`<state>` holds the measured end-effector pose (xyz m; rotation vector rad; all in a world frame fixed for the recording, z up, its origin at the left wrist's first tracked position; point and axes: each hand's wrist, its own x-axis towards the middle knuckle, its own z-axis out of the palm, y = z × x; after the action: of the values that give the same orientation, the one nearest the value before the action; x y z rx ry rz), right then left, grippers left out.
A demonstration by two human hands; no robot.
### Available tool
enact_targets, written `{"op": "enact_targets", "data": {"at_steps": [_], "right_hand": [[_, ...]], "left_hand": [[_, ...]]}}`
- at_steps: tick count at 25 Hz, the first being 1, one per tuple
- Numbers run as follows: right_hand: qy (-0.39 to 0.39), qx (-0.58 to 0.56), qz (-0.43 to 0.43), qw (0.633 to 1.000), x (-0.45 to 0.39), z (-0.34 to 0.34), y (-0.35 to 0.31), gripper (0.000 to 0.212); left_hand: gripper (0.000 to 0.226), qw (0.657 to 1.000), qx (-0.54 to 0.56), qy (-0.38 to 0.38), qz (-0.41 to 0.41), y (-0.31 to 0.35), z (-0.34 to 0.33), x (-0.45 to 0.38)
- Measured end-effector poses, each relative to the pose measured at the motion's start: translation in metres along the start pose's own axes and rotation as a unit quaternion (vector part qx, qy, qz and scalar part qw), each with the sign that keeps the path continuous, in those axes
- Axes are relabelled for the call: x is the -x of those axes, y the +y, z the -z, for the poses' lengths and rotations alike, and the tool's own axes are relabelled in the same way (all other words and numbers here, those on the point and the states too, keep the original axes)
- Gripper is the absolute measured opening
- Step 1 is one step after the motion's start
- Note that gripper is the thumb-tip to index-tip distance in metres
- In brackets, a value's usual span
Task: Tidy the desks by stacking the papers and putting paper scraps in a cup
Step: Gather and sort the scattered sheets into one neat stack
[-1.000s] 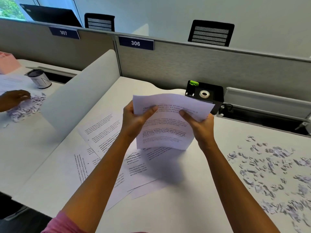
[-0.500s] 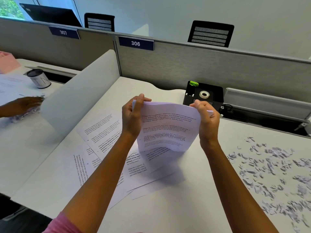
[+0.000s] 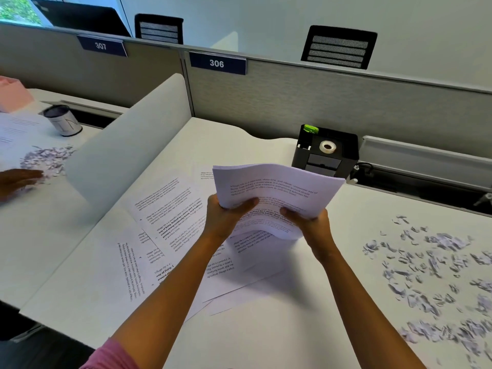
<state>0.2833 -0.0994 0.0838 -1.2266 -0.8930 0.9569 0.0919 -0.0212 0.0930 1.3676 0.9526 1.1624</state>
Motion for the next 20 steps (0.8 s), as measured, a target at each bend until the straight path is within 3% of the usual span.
{"op": "enact_targets", "data": {"at_steps": [5,13,20], "right_hand": [[0.005,-0.001,0.017,1.000,-0.004,0.002,-0.009,0.040],[-0.056,0.030,-0.056,0.996,0.009,0.018,0.033,0.051],[-0.024,0.024,-0.073,0.997,0.006,0.014,0.051,0.050]], "left_hand": [[0.026,0.999,0.002,0.006,0.039,0.005,0.002,-0.006],[0.043,0.996,0.007,-0.023,0.091,-0.034,0.006,0.014],[0.039,0.990,-0.018,-0.022,0.139,-0.066,0.003,0.021]]}}
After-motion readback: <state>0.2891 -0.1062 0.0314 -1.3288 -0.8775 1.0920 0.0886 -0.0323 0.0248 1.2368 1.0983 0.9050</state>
